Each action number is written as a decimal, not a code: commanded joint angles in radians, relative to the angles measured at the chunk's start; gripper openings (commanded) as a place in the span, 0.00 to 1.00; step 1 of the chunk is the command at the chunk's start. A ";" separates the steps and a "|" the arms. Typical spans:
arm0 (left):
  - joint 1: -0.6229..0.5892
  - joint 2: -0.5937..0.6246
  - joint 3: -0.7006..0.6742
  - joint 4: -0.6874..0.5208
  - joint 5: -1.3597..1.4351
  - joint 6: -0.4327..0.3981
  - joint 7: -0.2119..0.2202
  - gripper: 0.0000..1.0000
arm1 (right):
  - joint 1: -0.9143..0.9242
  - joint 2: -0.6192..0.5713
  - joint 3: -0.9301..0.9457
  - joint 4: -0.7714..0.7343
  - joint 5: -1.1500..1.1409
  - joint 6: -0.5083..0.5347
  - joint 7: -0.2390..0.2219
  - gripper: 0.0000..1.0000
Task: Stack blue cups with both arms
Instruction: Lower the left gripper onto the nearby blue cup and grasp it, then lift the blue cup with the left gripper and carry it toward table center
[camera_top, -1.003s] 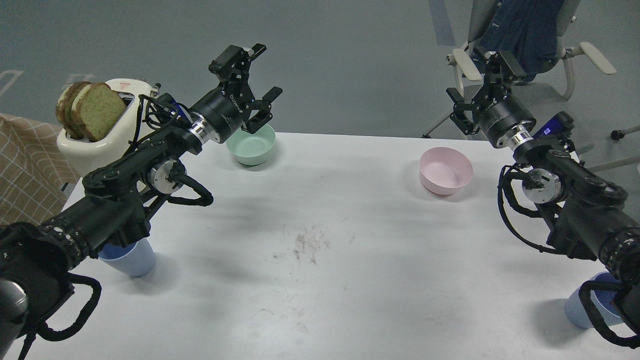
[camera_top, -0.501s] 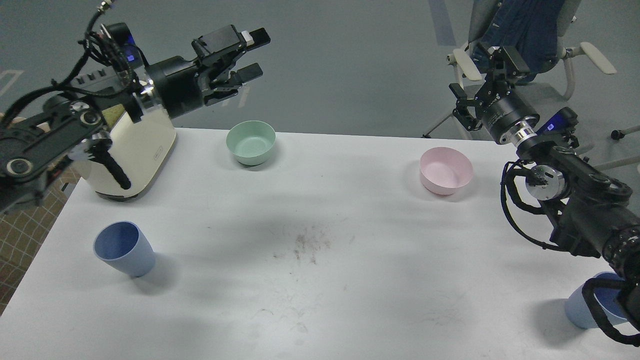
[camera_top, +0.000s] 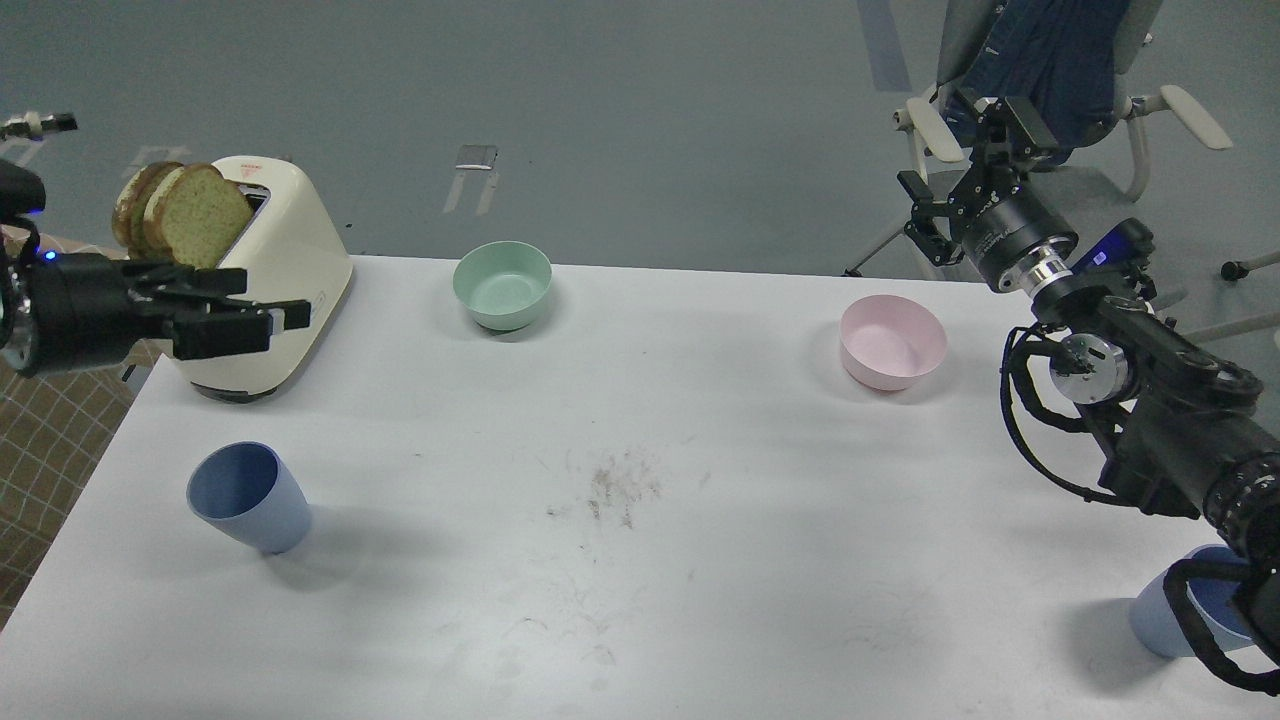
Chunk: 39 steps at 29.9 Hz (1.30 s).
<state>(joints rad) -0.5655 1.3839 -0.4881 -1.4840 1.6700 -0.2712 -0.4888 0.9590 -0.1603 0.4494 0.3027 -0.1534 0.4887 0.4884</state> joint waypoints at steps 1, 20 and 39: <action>0.010 0.010 0.106 0.007 0.013 0.062 0.000 0.97 | -0.002 0.002 0.000 0.003 0.000 0.000 0.000 1.00; 0.019 -0.085 0.255 0.145 0.002 0.132 0.000 0.81 | -0.005 0.002 0.000 0.006 0.000 0.000 0.000 1.00; 0.049 -0.077 0.244 0.153 0.014 0.187 0.000 0.00 | -0.011 -0.001 0.000 0.007 0.000 0.000 0.000 1.00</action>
<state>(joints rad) -0.5140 1.2897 -0.2306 -1.3000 1.6845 -0.1038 -0.4885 0.9464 -0.1605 0.4495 0.3100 -0.1534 0.4887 0.4888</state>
